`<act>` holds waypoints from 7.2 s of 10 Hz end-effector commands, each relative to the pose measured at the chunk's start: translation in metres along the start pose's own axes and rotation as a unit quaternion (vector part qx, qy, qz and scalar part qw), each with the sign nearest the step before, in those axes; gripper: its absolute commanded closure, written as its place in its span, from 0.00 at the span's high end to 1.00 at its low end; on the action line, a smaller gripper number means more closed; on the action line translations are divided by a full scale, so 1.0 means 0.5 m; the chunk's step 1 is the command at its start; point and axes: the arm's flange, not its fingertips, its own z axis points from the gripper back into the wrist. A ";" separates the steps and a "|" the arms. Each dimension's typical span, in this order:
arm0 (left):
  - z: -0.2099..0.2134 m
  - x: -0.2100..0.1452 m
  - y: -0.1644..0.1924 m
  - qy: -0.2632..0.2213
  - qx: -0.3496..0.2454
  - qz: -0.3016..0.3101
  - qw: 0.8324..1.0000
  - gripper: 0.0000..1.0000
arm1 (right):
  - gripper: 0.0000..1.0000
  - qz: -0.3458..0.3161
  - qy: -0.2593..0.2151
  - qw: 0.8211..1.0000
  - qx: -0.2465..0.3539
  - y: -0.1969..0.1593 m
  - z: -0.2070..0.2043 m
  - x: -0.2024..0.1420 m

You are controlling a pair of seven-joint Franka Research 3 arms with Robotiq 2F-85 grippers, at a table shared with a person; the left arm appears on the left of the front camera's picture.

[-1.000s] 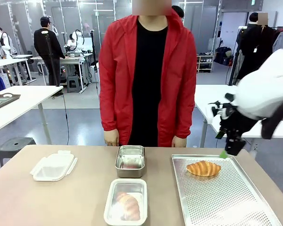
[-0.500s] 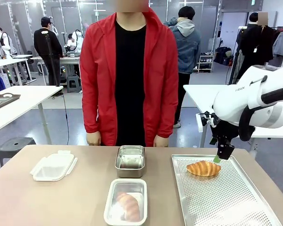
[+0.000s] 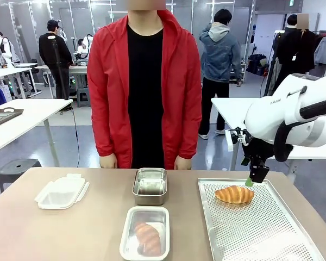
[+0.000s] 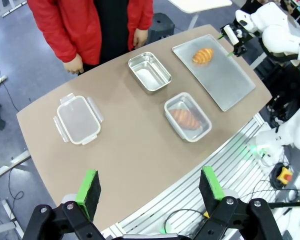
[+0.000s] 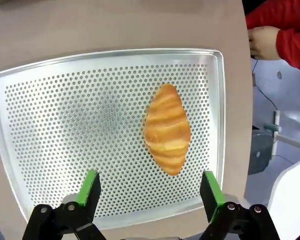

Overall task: Place the bread into the airtight container.
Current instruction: Pick up a Butter Roll and place it into an empty Airtight Container.

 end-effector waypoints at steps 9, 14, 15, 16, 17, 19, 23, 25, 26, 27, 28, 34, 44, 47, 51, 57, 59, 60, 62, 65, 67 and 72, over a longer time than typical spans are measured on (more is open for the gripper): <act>0.001 0.000 -0.001 -0.001 -0.009 -0.008 1.000 1.00 | 1.00 0.007 0.029 0.998 0.060 -0.073 -0.193 0.018; 0.001 0.000 -0.001 -0.001 -0.009 -0.008 1.000 1.00 | 1.00 0.004 0.048 0.995 0.083 -0.084 -0.256 0.008; 0.001 0.000 -0.001 -0.001 -0.009 -0.008 1.000 1.00 | 1.00 0.006 0.056 0.995 0.079 -0.088 -0.263 0.005; 0.001 0.000 -0.001 -0.001 -0.009 -0.008 1.000 1.00 | 1.00 0.004 0.059 0.995 0.082 -0.092 -0.270 0.000; 0.001 0.000 -0.001 -0.001 -0.009 -0.008 1.000 1.00 | 1.00 0.003 0.060 0.995 0.083 -0.095 -0.275 -0.003; 0.001 0.000 -0.001 -0.001 -0.009 -0.008 1.000 1.00 | 0.90 0.003 0.062 0.995 0.080 -0.095 -0.276 -0.007; 0.001 0.000 -0.001 -0.001 -0.009 -0.008 1.000 1.00 | 0.50 0.001 0.065 0.995 0.076 -0.097 -0.266 -0.009; 0.001 0.000 -0.001 -0.001 -0.009 -0.008 1.000 1.00 | 0.30 0.003 0.070 0.994 0.079 -0.098 -0.262 -0.007; 0.001 0.000 -0.001 -0.001 -0.009 -0.008 1.000 1.00 | 0.20 0.004 0.072 0.994 0.076 -0.098 -0.256 -0.003; 0.001 0.000 -0.001 -0.001 -0.009 -0.008 1.000 1.00 | 0.10 0.002 0.076 0.994 0.077 -0.098 -0.246 0.003; 0.001 0.000 -0.001 -0.001 -0.009 -0.008 1.000 1.00 | 0.11 -0.004 0.078 0.994 0.074 -0.099 -0.215 0.008; 0.001 0.000 -0.001 -0.001 -0.009 -0.008 1.000 1.00 | 0.11 -0.045 0.078 0.995 0.046 -0.128 -0.010 0.115; 0.001 0.000 -0.001 -0.001 -0.009 -0.008 1.000 1.00 | 0.11 -0.003 0.070 0.996 0.061 -0.106 -0.062 0.622; 0.001 0.000 -0.001 -0.001 -0.009 -0.008 1.000 1.00 | 0.11 -0.004 0.071 0.994 0.083 -0.091 -0.128 0.696; 0.001 0.000 -0.001 -0.001 -0.009 -0.008 1.000 1.00 | 0.11 0.009 0.060 0.995 0.082 -0.069 -0.129 0.677; 0.001 0.000 -0.001 -0.001 -0.009 -0.008 1.000 1.00 | 0.16 -0.143 0.114 0.977 0.114 -0.046 -0.116 0.653; 0.001 0.000 -0.001 -0.001 -0.009 -0.008 1.000 1.00 | 0.16 -0.288 0.130 0.942 0.112 -0.036 -0.082 0.648; 0.001 0.000 -0.001 -0.001 -0.009 -0.008 1.000 1.00 | 0.16 -0.361 0.131 0.915 0.121 -0.040 -0.089 0.653; 0.001 0.000 -0.001 -0.001 -0.009 -0.008 1.000 1.00 | 0.16 -0.457 0.160 0.865 0.128 -0.052 -0.130 0.657; 0.001 0.000 -0.001 -0.001 -0.009 -0.008 1.000 1.00 | 0.16 -0.553 0.149 0.820 -0.005 -0.054 -0.197 0.663; 0.001 0.000 -0.001 -0.001 -0.009 -0.008 1.000 1.00 | 0.16 -0.556 0.146 0.818 -0.021 -0.052 -0.237 0.678; 0.001 0.000 -0.001 -0.001 -0.009 -0.008 1.000 1.00 | 0.60 -0.591 0.102 0.799 -0.043 -0.070 -0.266 0.657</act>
